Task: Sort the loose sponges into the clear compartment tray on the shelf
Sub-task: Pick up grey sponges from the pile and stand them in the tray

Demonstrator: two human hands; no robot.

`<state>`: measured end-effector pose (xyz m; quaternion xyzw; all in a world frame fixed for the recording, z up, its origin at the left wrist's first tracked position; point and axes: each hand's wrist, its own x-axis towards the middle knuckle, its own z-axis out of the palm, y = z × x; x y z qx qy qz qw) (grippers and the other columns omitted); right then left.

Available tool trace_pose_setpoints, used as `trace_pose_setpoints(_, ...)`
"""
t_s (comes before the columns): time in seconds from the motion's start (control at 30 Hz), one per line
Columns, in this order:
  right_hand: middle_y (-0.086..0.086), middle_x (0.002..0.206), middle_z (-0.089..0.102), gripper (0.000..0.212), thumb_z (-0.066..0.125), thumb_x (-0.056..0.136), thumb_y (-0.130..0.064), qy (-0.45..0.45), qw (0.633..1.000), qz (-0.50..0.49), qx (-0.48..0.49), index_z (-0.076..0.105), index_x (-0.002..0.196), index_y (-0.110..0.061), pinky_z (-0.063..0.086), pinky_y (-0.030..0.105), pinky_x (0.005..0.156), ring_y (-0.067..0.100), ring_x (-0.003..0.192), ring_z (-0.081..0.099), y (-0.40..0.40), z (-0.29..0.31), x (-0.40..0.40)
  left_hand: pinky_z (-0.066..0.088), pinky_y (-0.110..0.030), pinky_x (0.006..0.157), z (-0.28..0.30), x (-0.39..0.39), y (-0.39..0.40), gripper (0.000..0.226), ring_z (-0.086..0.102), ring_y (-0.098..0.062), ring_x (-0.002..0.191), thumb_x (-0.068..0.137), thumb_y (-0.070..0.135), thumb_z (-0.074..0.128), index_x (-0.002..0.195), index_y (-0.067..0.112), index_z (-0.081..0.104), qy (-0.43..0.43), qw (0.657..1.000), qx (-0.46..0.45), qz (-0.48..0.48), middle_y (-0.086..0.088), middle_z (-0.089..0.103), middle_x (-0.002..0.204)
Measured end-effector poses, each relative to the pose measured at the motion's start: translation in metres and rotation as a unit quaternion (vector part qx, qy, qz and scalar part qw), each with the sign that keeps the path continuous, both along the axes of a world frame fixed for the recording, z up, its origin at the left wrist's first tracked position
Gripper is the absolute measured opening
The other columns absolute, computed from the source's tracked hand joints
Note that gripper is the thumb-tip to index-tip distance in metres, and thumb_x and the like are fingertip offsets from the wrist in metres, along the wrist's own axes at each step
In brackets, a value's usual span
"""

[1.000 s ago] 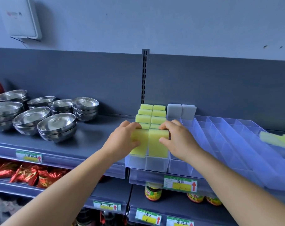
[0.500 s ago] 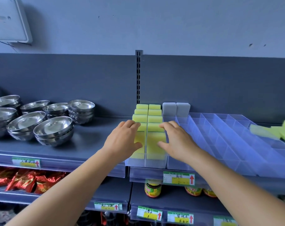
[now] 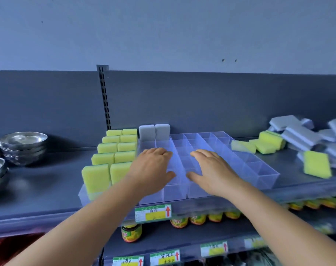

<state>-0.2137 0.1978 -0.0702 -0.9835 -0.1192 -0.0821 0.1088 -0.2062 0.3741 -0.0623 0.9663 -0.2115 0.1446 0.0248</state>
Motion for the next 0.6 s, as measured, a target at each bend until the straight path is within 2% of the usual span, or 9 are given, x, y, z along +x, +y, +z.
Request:
trace_pose_setpoints(0.5, -0.004, 0.154, 0.026, 0.065, 0.047, 0.094, -0.047, 0.009, 0.995, -0.103, 0.003, 0.025, 0.148, -0.019, 0.023, 0.032, 0.114, 0.018, 0.141, 0.023, -0.239, -0.004, -0.002, 0.032, -0.031, 0.107, -0.001, 0.027, -0.244, 0.057, 0.038, -0.021, 0.135, 0.096, 0.044, 0.045, 0.146, 0.019, 0.033, 0.043, 0.995, -0.010, -0.089, 0.002, 0.041, 0.147)
trace_pose_setpoints(0.6, -0.003, 0.155, 0.025, 0.067, 0.048, 0.093, -0.047, 0.007, 0.993, -0.114, 0.008, 0.024, 0.149, -0.018, 0.023, 0.032, 0.115, 0.019, 0.141, 0.023, -0.282, -0.006, 0.000, 0.038, -0.034, 0.100, -0.002, 0.032, -0.291, 0.054, 0.043, -0.022, 0.129, 0.095, 0.045, 0.046, 0.141, 0.019, 0.038, 0.048, 0.994, -0.013, -0.095, 0.001, 0.046, 0.141)
